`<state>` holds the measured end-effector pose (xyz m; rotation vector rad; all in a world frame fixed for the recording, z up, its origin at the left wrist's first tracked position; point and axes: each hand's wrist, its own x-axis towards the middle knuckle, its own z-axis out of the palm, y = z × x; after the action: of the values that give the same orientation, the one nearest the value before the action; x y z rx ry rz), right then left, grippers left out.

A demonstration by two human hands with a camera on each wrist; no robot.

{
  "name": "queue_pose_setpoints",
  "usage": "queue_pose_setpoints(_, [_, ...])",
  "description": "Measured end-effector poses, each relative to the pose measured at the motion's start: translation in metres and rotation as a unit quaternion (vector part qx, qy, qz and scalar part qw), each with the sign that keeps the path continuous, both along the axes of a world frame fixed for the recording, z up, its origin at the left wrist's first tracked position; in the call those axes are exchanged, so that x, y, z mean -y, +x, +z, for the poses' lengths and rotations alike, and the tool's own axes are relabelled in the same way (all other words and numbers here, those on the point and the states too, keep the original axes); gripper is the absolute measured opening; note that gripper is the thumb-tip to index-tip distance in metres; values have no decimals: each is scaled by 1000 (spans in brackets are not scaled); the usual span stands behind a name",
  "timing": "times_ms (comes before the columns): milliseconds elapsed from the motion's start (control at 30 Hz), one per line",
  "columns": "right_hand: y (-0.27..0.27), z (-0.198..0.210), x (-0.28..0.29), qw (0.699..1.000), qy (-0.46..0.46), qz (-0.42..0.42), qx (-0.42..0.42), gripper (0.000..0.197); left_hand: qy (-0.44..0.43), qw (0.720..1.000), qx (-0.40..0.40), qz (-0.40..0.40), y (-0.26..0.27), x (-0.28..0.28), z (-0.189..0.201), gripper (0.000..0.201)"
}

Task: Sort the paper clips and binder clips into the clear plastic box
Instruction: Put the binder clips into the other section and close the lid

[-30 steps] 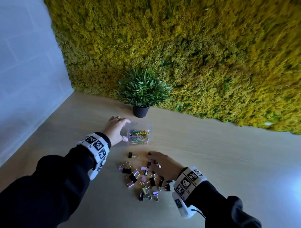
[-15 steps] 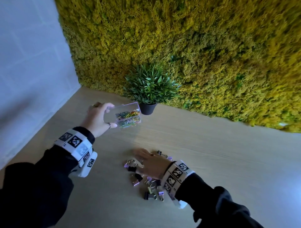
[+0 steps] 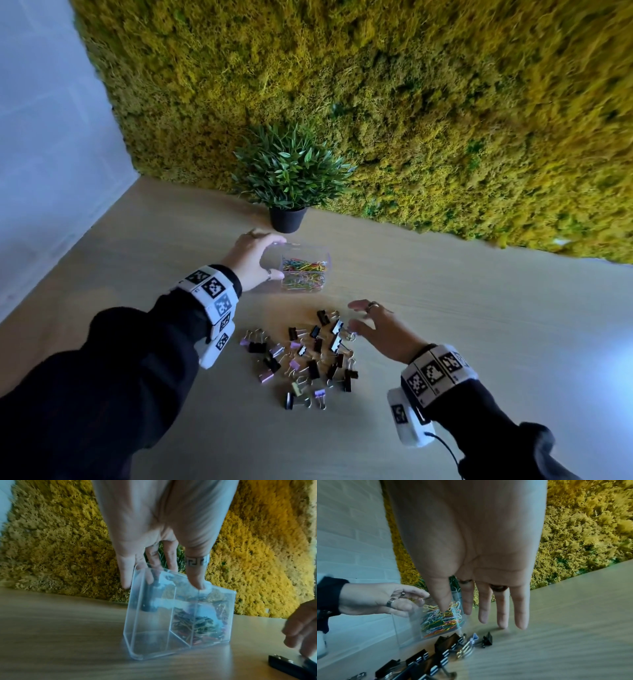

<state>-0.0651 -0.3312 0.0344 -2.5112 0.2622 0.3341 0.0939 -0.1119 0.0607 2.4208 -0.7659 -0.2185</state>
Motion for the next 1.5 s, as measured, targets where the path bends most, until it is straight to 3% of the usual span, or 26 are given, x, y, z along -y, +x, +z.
queue_pose_setpoints(133, [-3, -4, -8, 1000, 2, -4, -11, 52, -35, 996, 83, 16, -29, -25, 5, 79])
queue_pose_setpoints(200, [-5, -7, -14, 999, -30, 10, -36, 66, -29, 998, 41, -43, -51, -38, 6, 71])
queue_pose_setpoints(300, [-5, -12, -28, 995, -78, 33, -46, 68, 122, 980, -75, -138, -75, -46, -6, 75])
queue_pose_setpoints(400, [1, -21, -41, 998, -55, 0, -11, 54, 254, 951, -92, -152, -86, -41, -24, 72])
queue_pose_setpoints(567, [11, -19, -46, 999, -22, -11, -24, 52, 229, 960, -67, -144, -88, -30, -37, 30])
queue_pose_setpoints(700, [15, -14, -47, 998, -17, -11, -55, 45, 253, 957, -67, -129, -88, -22, -38, 16])
queue_pose_setpoints(967, [20, -12, -50, 992, -68, -4, -102, 34, 199, 972, -85, -96, -83, -25, -36, 23])
queue_pose_setpoints(1100, [18, -14, -55, 992, -93, -4, -82, 32, 214, 967, -89, -103, -82, -26, -40, 21])
queue_pose_setpoints(1267, [20, -21, -48, 995, -59, -45, -65, 23, 158, 978, -109, -79, -74, -30, -38, 36])
queue_pose_setpoints(1333, [20, -24, -40, 995, -34, -75, -49, 23, 90, 976, -193, -51, -69, -35, -32, 27])
queue_pose_setpoints(1400, [18, -22, -30, 995, 7, -96, -36, 34, -27, 948, -317, -6, -65, -39, -26, 21])
queue_pose_setpoints(1500, [14, -15, -16, 983, 122, -127, -50, 33, -186, 867, -459, 66, -63, -42, -13, 16])
